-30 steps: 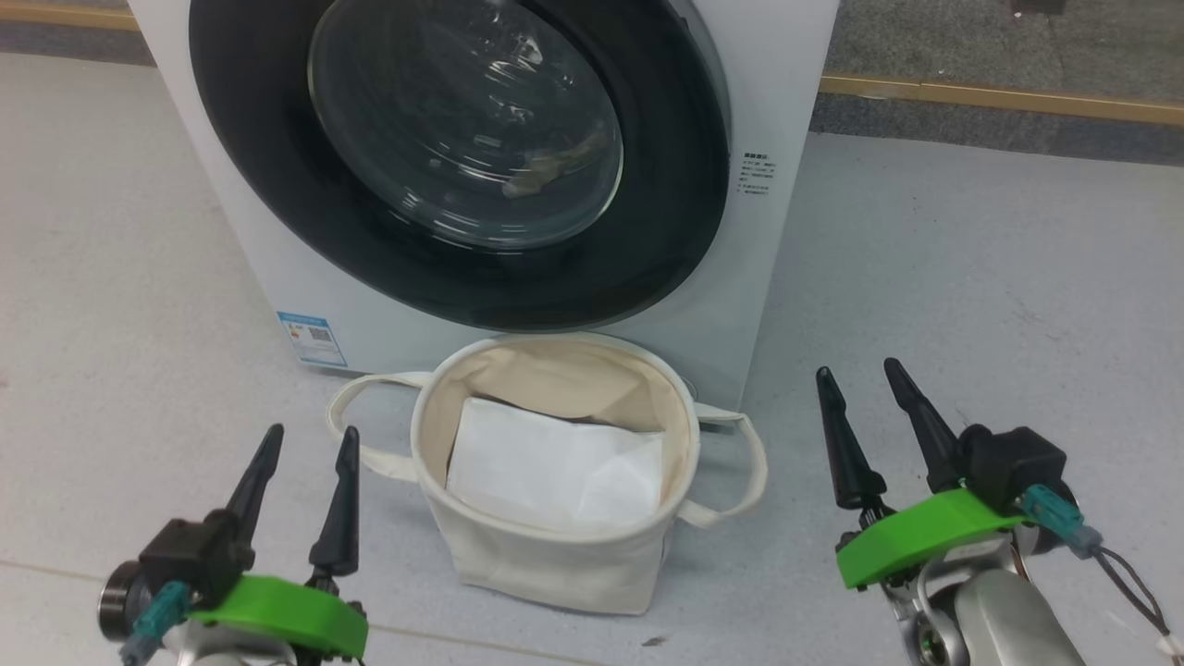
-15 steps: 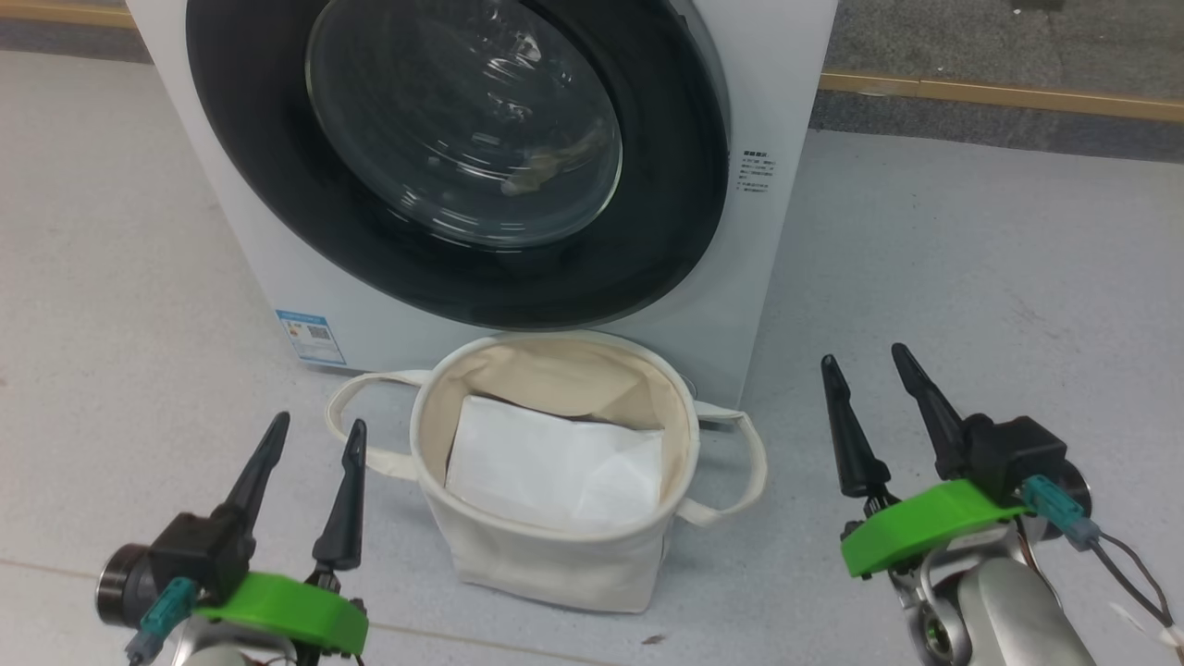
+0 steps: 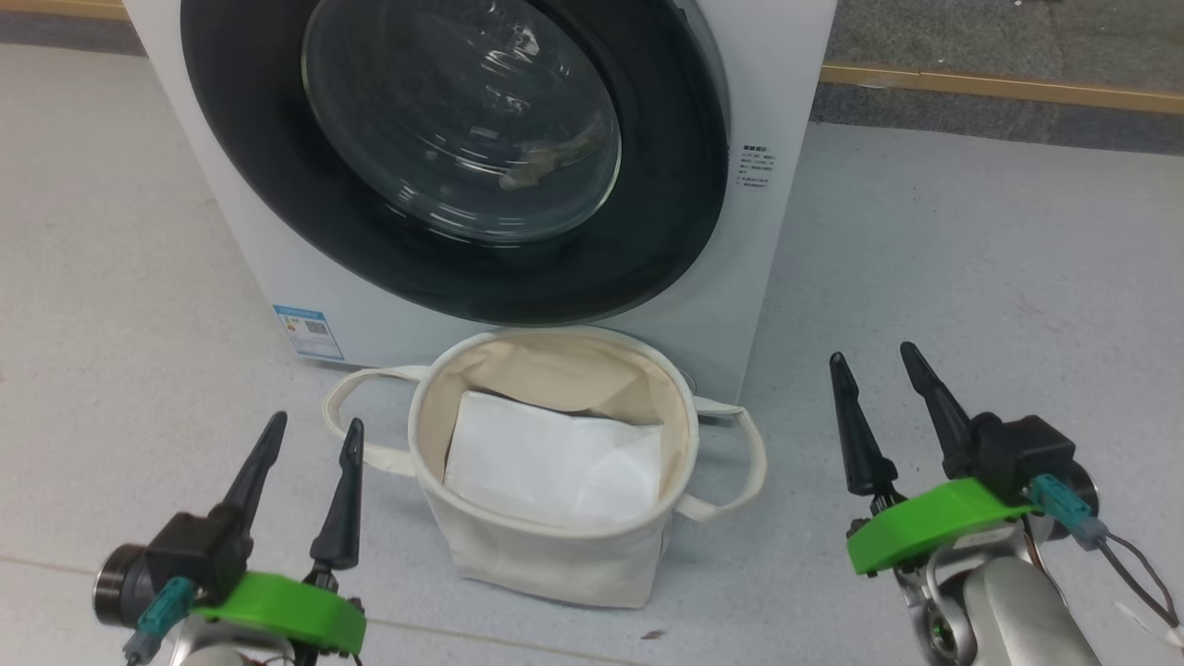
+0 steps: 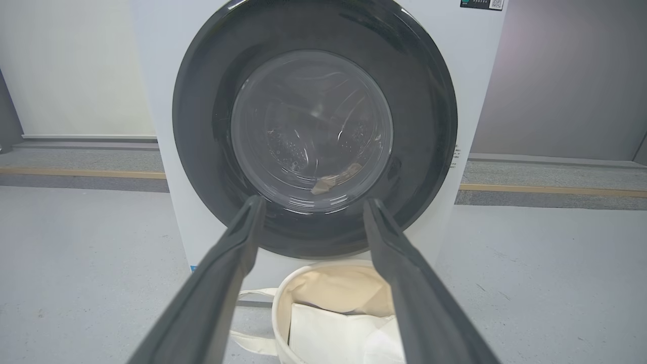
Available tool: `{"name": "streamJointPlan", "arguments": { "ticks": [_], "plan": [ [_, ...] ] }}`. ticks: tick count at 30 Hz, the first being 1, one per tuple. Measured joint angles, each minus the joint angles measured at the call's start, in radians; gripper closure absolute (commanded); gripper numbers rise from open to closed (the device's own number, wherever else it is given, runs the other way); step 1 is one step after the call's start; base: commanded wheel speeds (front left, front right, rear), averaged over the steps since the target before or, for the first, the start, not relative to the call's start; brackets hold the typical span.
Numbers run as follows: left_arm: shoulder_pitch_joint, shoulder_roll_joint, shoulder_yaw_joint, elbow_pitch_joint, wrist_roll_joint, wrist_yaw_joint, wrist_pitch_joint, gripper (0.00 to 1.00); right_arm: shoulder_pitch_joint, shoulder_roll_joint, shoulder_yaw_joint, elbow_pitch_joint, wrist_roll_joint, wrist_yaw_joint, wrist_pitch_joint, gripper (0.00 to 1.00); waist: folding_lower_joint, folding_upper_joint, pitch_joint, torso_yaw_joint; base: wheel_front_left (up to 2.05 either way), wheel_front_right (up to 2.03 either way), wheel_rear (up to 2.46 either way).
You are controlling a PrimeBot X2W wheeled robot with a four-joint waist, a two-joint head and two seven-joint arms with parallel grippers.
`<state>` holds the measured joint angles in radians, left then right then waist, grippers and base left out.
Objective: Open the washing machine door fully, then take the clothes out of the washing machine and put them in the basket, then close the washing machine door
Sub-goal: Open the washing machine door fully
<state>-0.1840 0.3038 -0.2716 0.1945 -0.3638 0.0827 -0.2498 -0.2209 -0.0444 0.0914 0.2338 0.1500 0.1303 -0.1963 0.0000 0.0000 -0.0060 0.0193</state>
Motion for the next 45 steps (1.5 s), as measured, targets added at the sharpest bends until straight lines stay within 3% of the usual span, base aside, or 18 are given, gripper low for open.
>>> {"name": "streamJointPlan", "arguments": {
  "ticks": [12,13,14,17,25,30,35,45],
  "plan": [
    [0.0,-0.005,0.0,-0.031,-0.016,-0.004,0.0,0.0,-0.026,-0.001,-0.026,0.0,0.099,0.0,-0.023,0.01,0.0,0.0,0.055,0.03,0.0,0.0,0.0],
    [0.0,-0.006,0.001,-0.032,-0.016,-0.004,0.0,0.0,-0.042,-0.001,-0.037,0.0,0.1,0.0,-0.026,0.29,0.0,0.0,0.064,0.035,0.0,0.0,0.0],
    [0.0,-0.007,0.002,-0.032,-0.016,-0.005,0.0,0.0,-0.059,-0.001,-0.049,0.0,0.103,0.0,-0.032,0.73,0.0,0.0,0.072,0.041,0.0,0.0,0.0],
    [0.0,-0.007,0.017,-0.046,-0.016,-0.013,0.0,0.0,-0.112,-0.001,-0.084,0.0,0.113,0.0,-0.036,0.99,0.0,0.0,0.092,0.064,0.0,0.0,0.0],
    [-0.001,-0.014,0.036,-0.069,-0.015,-0.032,0.0,0.0,-0.217,-0.001,-0.174,0.055,0.253,0.0,-0.042,1.0,0.0,0.0,0.146,0.113,0.0,0.0,0.0],
    [-0.01,-0.016,0.054,-0.081,-0.006,-0.044,0.0,0.0,-0.322,-0.001,-0.197,0.111,0.417,0.0,-0.003,1.0,0.0,0.0,0.188,0.129,0.0,0.0,0.0],
    [-0.039,-0.029,0.062,-0.092,0.002,-0.058,0.0,0.0,-0.442,-0.004,-0.27,0.189,0.693,0.0,0.12,1.0,0.0,0.0,0.236,0.143,0.0,0.0,0.0],
    [-0.056,-0.058,0.093,-0.087,0.013,-0.081,0.0,0.0,-0.671,-0.049,-0.36,0.365,0.922,0.0,0.37,1.0,0.0,0.0,0.306,0.179,0.0,0.0,0.0]
  ]
}}
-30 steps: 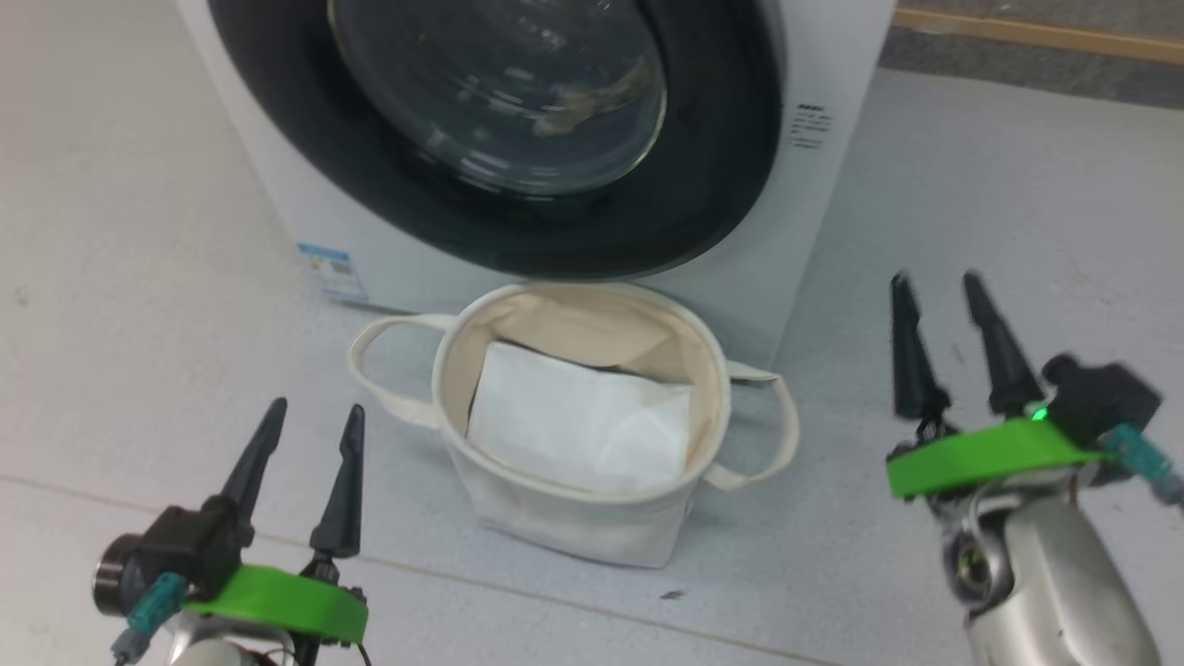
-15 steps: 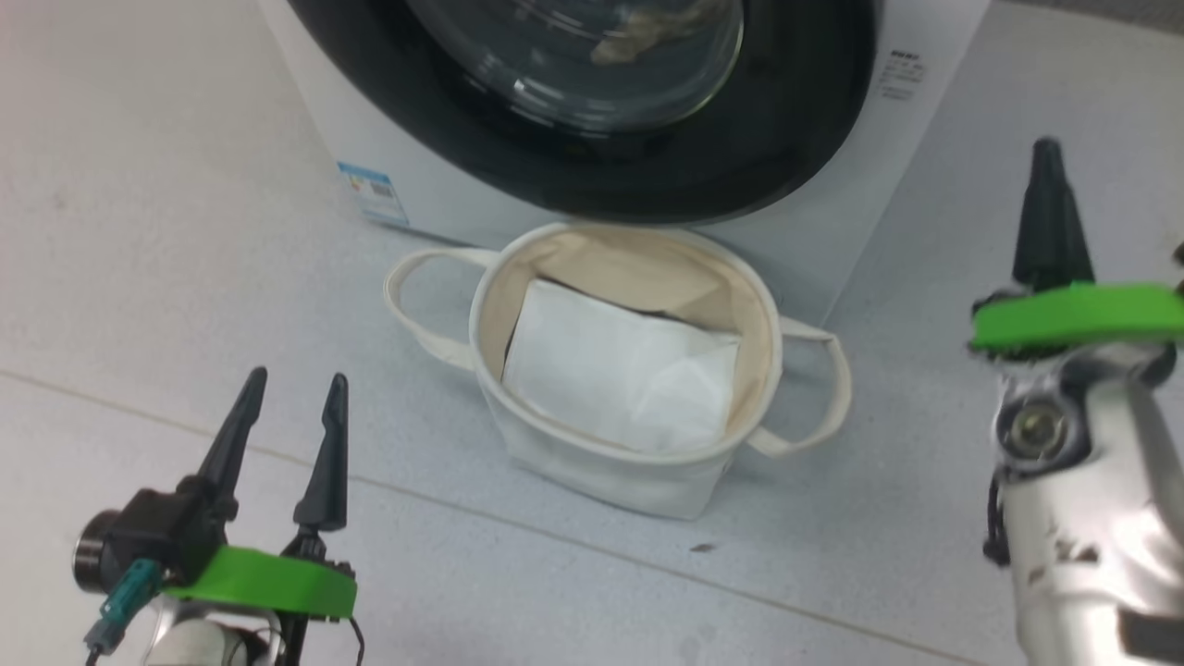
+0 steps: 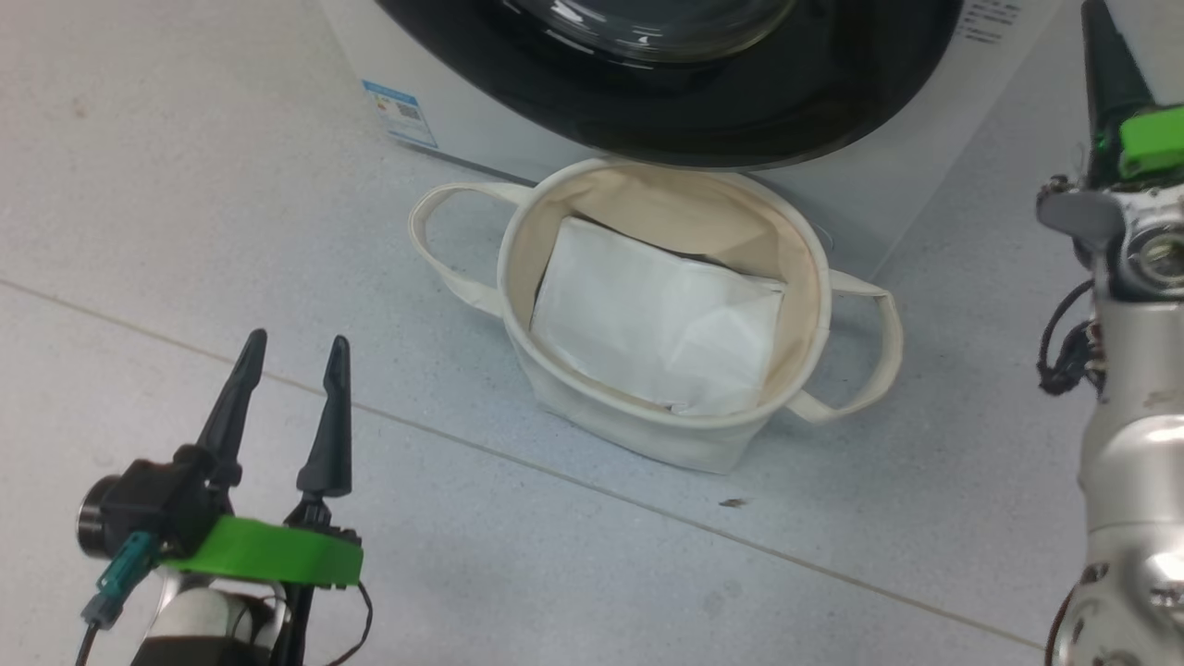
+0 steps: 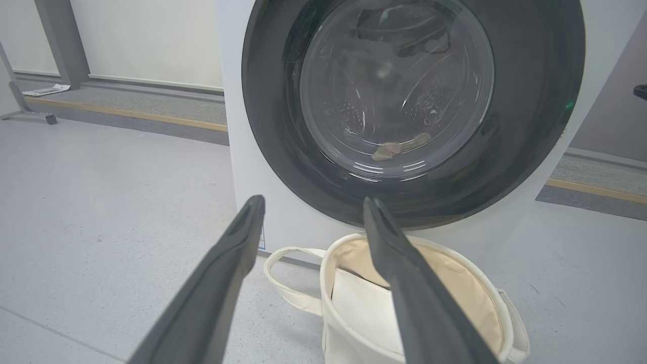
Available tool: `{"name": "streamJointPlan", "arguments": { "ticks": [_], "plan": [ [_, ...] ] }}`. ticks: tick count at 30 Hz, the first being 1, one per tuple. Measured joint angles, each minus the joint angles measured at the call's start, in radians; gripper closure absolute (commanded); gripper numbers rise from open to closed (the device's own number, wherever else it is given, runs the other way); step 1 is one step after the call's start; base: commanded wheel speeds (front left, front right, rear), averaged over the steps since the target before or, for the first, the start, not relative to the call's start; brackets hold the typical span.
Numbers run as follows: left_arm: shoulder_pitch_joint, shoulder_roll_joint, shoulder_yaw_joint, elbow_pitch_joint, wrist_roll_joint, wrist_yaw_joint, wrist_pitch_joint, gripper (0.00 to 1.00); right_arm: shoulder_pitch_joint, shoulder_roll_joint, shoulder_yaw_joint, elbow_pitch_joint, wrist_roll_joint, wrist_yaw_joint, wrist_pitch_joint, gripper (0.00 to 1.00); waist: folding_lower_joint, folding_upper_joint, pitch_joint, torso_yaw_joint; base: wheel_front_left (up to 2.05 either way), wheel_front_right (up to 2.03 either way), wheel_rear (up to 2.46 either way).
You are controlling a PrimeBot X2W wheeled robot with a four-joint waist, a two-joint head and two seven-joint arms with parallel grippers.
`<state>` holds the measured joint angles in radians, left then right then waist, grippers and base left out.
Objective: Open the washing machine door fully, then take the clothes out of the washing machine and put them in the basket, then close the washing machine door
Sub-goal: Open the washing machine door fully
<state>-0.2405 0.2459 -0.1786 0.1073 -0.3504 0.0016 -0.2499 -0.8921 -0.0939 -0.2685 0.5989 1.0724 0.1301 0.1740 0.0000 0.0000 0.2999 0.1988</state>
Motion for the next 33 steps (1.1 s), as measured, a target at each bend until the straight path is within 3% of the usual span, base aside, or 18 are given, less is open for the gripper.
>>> {"name": "streamJointPlan", "arguments": {
  "ticks": [4,10,25,33],
  "plan": [
    [-0.013,-0.022,0.004,0.012,0.014,-0.012,0.0,0.0,-0.072,-0.031,-0.025,0.072,0.046,0.0,0.08,1.0,0.0,0.0,0.01,0.019,0.0,0.0,0.0],
    [-0.012,-0.039,0.042,0.022,0.014,-0.021,0.0,0.0,-0.156,-0.078,-0.034,0.169,0.038,0.0,0.103,1.0,0.0,0.0,0.018,0.036,0.0,0.0,0.0],
    [-0.015,-0.086,0.064,0.019,0.063,-0.065,-0.003,0.0,-0.292,-0.1,-0.006,0.305,0.0,0.0,0.198,1.0,0.0,0.0,0.076,0.084,0.0,0.0,0.0],
    [-0.03,-0.107,0.09,0.012,0.084,-0.091,-0.003,0.0,-0.376,-0.128,0.012,0.378,-0.024,-0.001,0.316,1.0,0.0,0.0,0.094,0.093,0.0,0.0,0.0]
  ]
}}
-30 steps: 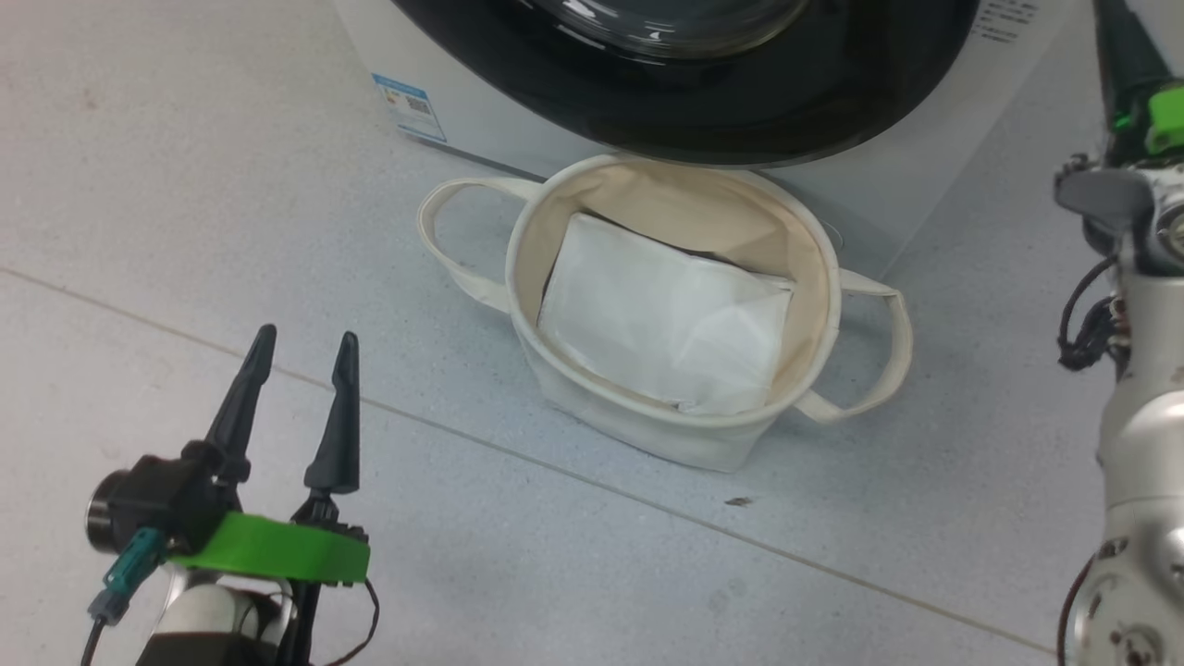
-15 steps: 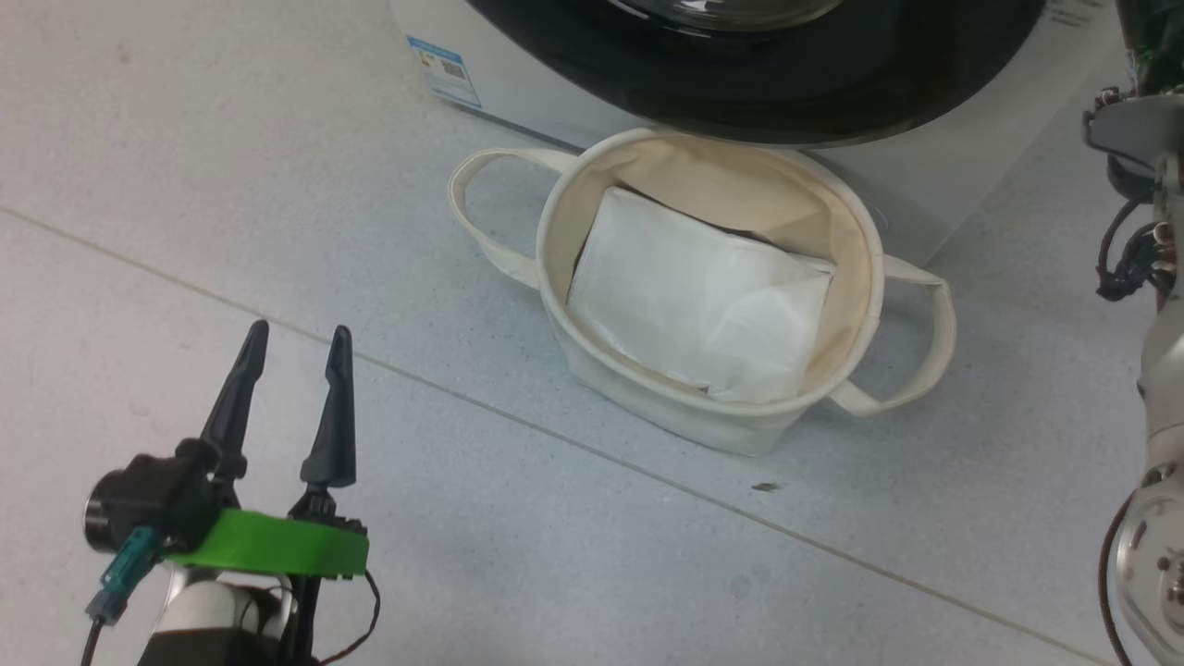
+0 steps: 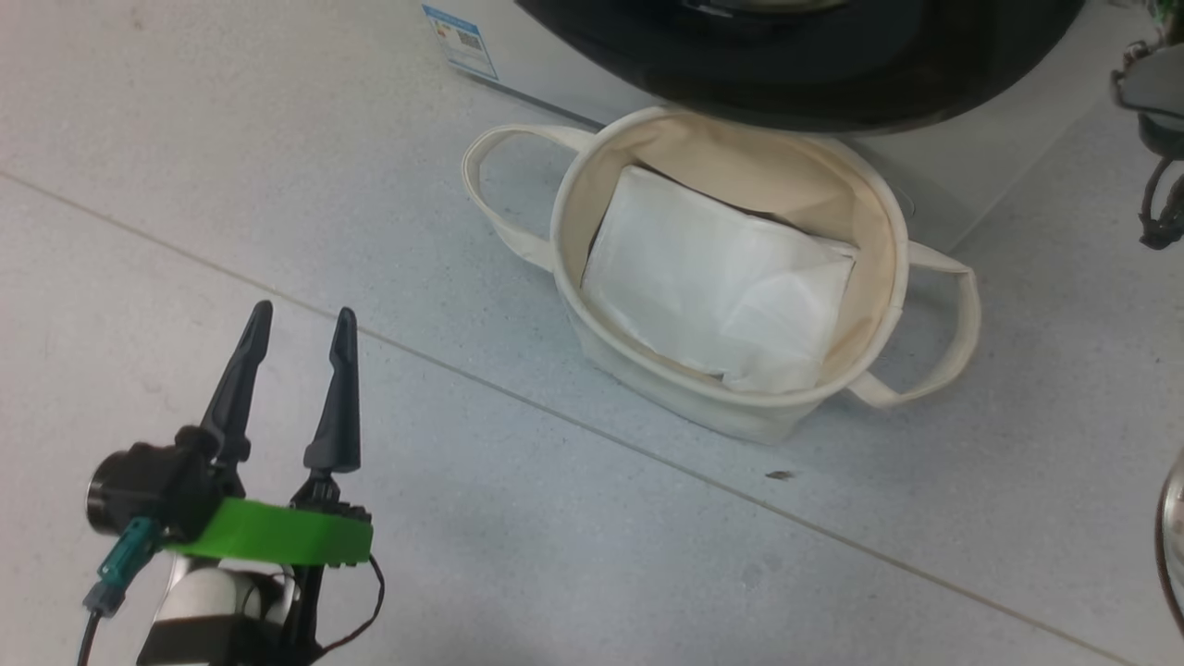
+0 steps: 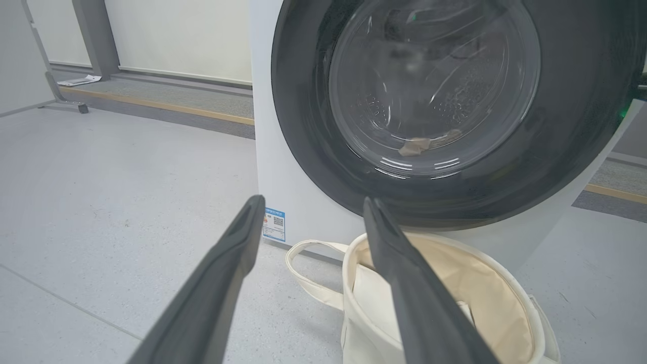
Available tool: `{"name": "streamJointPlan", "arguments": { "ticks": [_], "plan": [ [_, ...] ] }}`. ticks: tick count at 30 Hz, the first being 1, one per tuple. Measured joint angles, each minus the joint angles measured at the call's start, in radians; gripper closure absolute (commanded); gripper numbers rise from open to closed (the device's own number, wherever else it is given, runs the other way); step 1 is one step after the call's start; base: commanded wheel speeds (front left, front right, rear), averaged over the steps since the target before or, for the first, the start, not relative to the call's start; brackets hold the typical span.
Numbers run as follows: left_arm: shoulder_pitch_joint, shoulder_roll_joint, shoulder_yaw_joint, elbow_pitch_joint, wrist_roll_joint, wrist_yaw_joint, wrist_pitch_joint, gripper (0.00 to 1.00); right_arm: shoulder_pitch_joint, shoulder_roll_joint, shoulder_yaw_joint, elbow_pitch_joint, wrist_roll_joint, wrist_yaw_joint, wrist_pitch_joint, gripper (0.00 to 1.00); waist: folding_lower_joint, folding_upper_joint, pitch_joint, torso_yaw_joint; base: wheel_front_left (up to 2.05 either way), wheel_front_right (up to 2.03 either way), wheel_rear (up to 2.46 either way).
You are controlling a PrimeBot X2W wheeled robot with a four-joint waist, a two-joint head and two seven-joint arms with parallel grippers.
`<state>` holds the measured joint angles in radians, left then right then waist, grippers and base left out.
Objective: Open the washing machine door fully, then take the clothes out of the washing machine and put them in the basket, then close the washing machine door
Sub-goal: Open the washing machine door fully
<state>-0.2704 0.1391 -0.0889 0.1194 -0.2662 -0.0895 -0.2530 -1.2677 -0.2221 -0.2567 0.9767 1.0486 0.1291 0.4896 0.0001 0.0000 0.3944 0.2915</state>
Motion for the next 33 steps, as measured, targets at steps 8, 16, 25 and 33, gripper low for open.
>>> {"name": "streamJointPlan", "arguments": {
  "ticks": [8,16,25,33],
  "plan": [
    [0.011,-0.008,0.023,0.014,0.011,-0.01,0.0,0.0,0.027,0.032,0.082,-0.036,-0.02,-0.003,0.156,1.0,0.0,0.0,-0.051,-0.029,0.0,0.0,0.0],
    [0.127,-0.009,0.109,0.022,-0.001,-0.009,0.0,0.0,0.239,0.118,0.241,-0.214,-0.101,-0.003,0.246,1.0,0.0,0.0,-0.124,-0.075,0.0,0.0,0.0],
    [0.165,-0.01,0.12,0.05,0.007,-0.014,0.0,0.0,0.437,0.143,0.348,-0.368,-0.024,-0.003,0.213,1.0,0.0,0.0,-0.216,-0.052,0.0,0.0,0.0],
    [0.2,-0.021,0.069,0.075,0.032,-0.017,0.0,0.0,0.536,0.154,0.61,-0.325,0.211,-0.003,0.113,1.0,-0.0001,0.0001,-0.304,0.034,0.0,0.0,0.0]
  ]
}}
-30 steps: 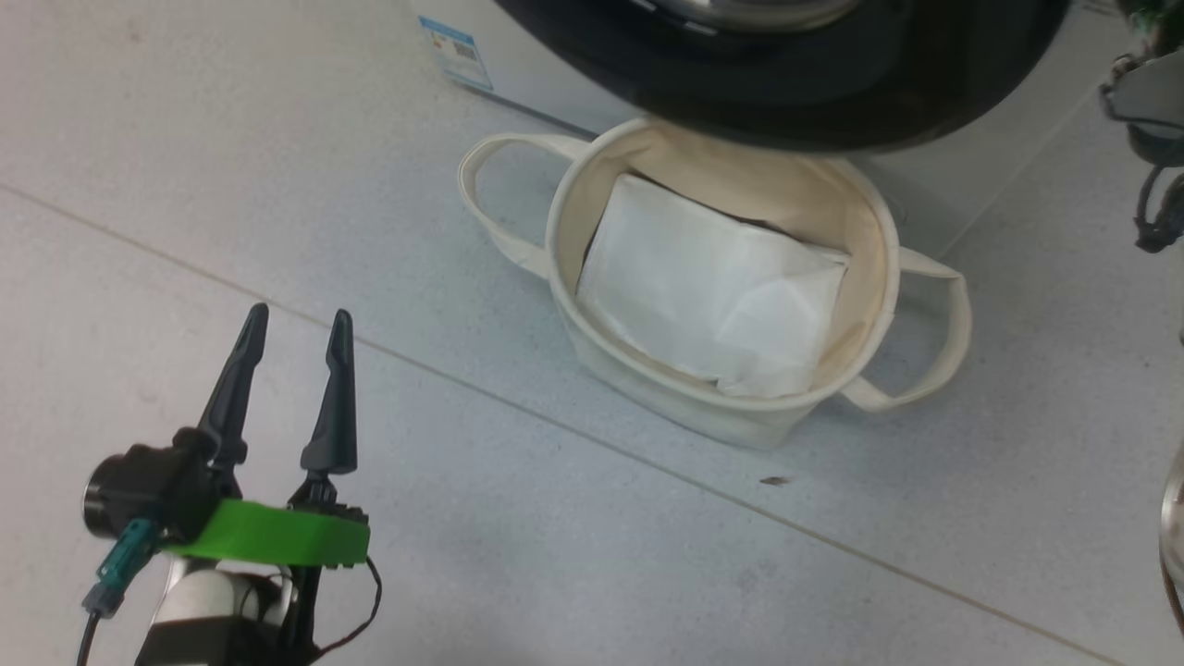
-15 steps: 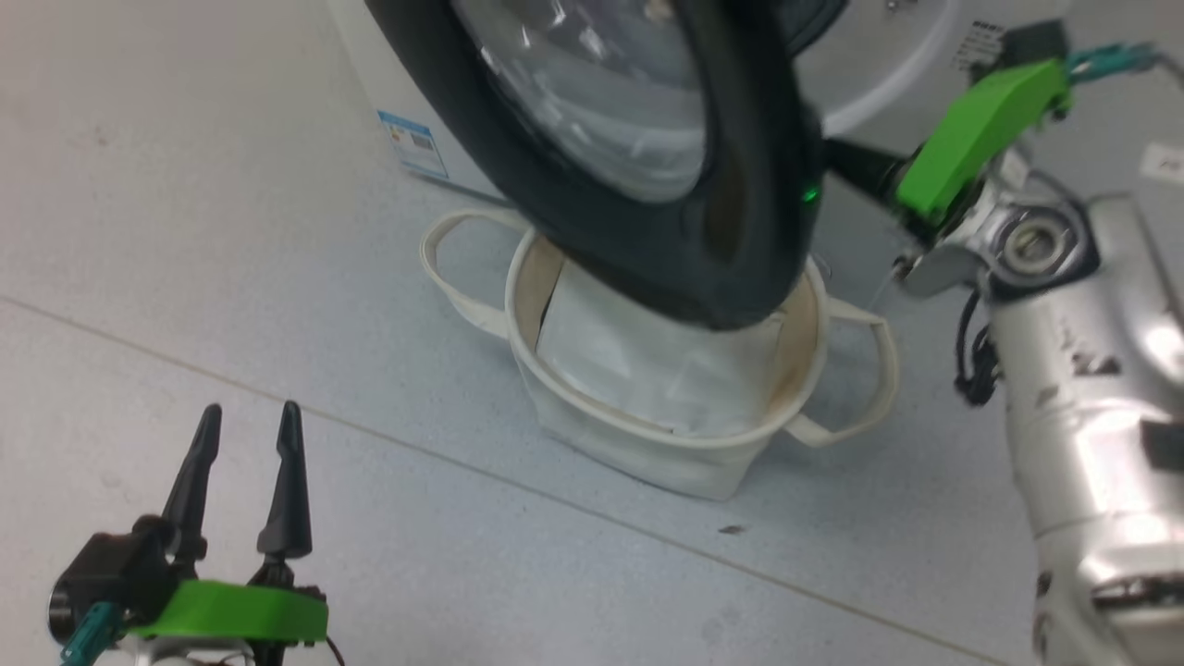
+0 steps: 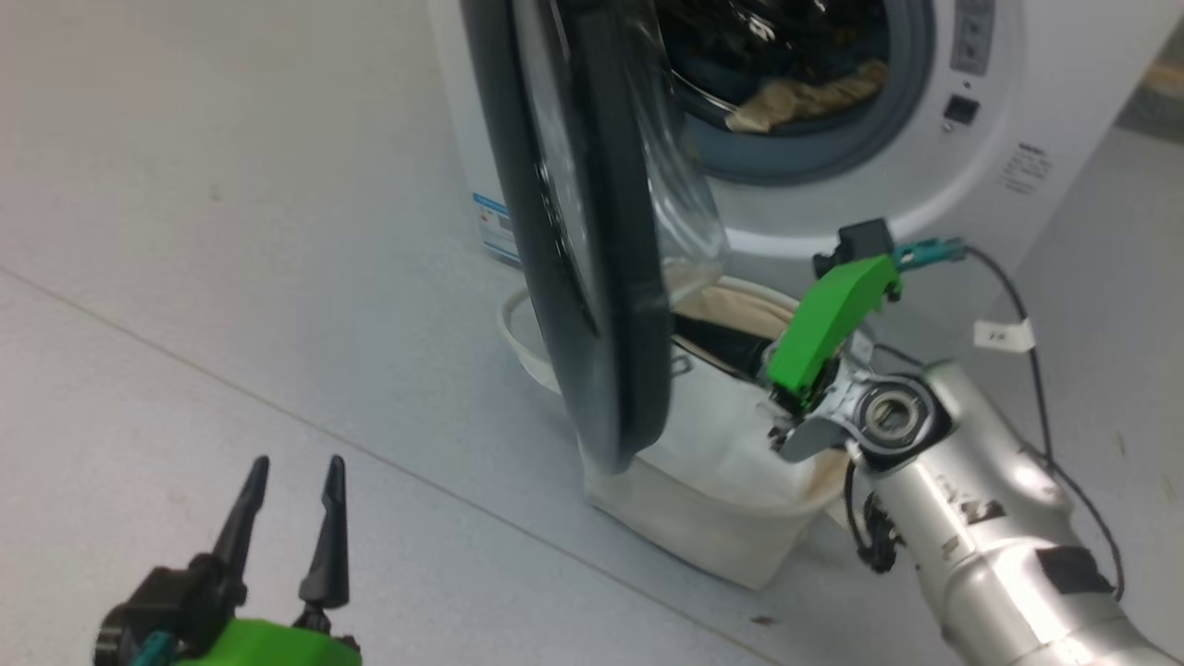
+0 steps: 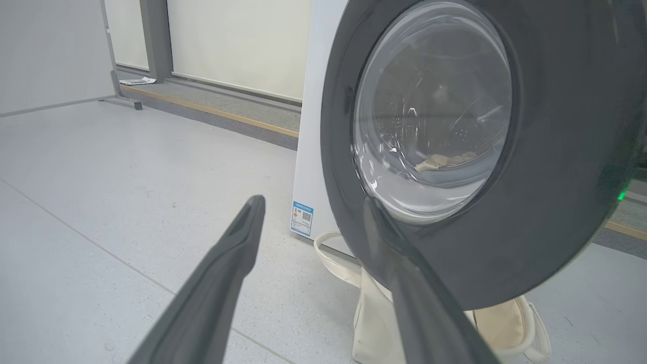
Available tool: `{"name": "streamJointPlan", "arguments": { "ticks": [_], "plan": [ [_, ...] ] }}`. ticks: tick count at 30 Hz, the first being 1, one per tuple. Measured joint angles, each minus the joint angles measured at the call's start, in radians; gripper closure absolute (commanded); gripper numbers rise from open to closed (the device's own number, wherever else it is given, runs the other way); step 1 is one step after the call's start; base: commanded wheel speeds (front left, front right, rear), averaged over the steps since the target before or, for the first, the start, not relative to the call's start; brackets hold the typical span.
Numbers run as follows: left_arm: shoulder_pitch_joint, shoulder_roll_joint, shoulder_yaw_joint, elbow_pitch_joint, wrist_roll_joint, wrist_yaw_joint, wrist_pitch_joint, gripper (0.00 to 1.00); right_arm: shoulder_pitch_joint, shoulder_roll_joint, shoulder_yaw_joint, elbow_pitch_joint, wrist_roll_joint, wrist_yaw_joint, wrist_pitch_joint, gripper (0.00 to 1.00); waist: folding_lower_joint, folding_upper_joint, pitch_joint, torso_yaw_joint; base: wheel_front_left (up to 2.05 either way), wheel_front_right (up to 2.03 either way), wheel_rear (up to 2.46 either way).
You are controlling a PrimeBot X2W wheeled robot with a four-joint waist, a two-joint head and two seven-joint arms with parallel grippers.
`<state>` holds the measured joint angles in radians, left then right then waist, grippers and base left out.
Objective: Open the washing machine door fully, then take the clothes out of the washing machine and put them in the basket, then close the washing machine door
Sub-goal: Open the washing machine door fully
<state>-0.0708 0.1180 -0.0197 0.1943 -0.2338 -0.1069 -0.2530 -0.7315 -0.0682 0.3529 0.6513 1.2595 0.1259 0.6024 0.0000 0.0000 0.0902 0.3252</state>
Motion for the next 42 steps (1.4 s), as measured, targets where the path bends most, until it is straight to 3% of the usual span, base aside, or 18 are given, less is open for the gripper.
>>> {"name": "streamJointPlan", "arguments": {
  "ticks": [11,12,13,21,27,34,42],
  "plan": [
    [0.013,-0.001,-0.027,0.016,0.004,0.001,0.014,0.0,0.004,0.002,0.252,0.041,0.168,0.0,-0.227,1.0,0.0,0.0,-0.096,0.074,0.0,0.0,0.0],
    [0.015,0.0,-0.027,0.016,0.004,0.001,0.014,0.0,0.004,0.002,0.264,0.048,0.171,0.0,-0.249,0.25,0.0,0.0,-0.102,0.073,0.0,0.0,0.0],
    [0.018,0.002,-0.026,0.016,0.004,0.002,0.014,0.0,0.004,0.002,0.277,0.049,0.177,0.0,-0.266,0.0,0.0,0.0,-0.108,0.071,0.0,0.0,0.0],
    [0.051,0.01,-0.017,0.002,-0.001,0.016,0.024,0.0,0.004,-0.003,0.32,0.023,0.114,0.0,-0.42,0.0,0.0,0.0,-0.121,0.008,0.0,0.0,0.0],
    [0.051,0.021,0.003,-0.014,-0.009,0.028,0.024,0.0,0.054,-0.06,0.335,-0.078,-0.001,0.0,-0.559,0.0,0.0,0.0,-0.12,-0.046,0.0,0.0,0.0],
    [0.058,0.038,0.01,-0.031,-0.017,0.036,0.031,0.0,0.151,-0.14,0.339,-0.135,-0.259,0.0,-0.759,0.0,0.0,0.0,-0.118,-0.09,0.0,0.0,0.0],
    [0.072,0.047,0.01,-0.049,-0.017,0.045,0.037,0.0,0.3,-0.132,0.227,-0.234,-0.552,0.0,-0.833,0.0,0.0,0.0,-0.117,-0.105,0.0,0.0,0.0]
  ]
}}
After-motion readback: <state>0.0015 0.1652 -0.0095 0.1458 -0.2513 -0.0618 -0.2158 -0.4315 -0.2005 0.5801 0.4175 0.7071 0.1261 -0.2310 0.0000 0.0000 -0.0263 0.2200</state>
